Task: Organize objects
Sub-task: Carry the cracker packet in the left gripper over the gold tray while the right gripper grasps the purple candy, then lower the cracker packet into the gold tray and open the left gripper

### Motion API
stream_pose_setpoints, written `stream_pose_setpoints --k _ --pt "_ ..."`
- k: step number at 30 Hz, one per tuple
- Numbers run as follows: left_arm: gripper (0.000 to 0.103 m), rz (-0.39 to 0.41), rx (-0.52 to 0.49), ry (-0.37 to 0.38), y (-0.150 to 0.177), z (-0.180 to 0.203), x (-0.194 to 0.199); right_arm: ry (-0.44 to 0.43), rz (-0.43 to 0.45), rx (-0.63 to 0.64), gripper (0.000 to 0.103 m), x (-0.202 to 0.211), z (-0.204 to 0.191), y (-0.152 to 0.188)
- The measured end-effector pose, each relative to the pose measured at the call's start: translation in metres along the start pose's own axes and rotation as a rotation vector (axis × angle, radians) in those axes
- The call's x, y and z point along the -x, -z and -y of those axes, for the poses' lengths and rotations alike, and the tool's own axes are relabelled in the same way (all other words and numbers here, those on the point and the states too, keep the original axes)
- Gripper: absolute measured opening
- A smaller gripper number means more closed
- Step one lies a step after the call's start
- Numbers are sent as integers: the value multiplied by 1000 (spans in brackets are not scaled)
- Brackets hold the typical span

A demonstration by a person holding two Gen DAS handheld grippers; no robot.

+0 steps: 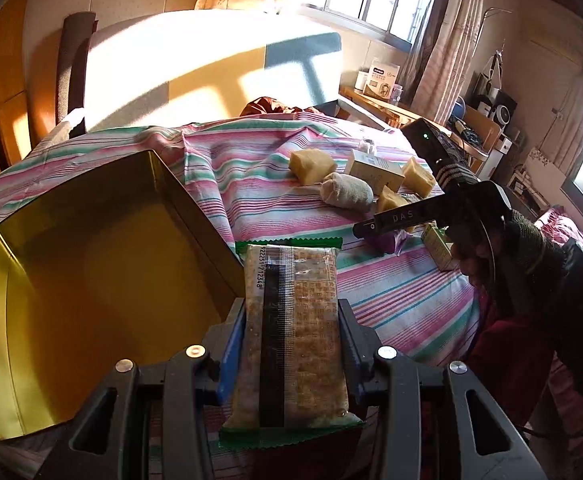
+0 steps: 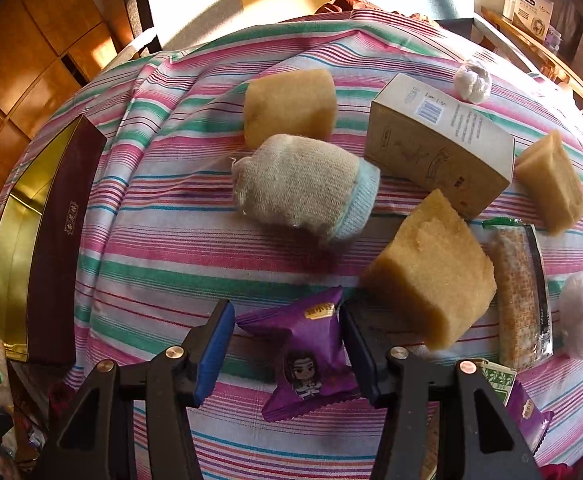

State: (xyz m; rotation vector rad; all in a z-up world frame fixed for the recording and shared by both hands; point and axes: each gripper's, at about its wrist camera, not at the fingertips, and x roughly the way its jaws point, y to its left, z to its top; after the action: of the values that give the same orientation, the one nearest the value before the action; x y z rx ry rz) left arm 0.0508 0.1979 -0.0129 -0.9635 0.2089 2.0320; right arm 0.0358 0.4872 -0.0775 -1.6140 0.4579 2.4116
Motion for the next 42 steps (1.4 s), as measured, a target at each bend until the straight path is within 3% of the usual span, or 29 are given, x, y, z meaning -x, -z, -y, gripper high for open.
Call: stream_pose_setpoints --k 4,9,12,19,25,33,38,40,42 --pt "43 24 52 -42 -4 -19 12 -4 2 4 57 2 -1 1" --pt "43 52 194 -135 -11 -72 32 9 -13 22 59 0 -4 3" --pt "43 60 281 -208 -14 -111 41 41 -27 56 51 -6 -11 5" --pt "43 -4 424 -321 -28 -200 31 60 -22 95 51 -7 -17 5" --pt "43 -75 474 -388 -43 -248 -5 63 -31 100 50 -8 -18 4" --pt "43 -142 477 -460 -56 -282 -48 67 -31 116 49 -14 -24 3" --pt "44 -135 455 -523 -59 -290 -57 70 -29 123 49 -15 -27 2" --pt "52 -133 453 -530 -59 -291 -56 70 -29 123 49 -15 -28 1" --pt "53 -114 448 -538 -59 -290 -50 72 -28 127 48 -15 -29 1"
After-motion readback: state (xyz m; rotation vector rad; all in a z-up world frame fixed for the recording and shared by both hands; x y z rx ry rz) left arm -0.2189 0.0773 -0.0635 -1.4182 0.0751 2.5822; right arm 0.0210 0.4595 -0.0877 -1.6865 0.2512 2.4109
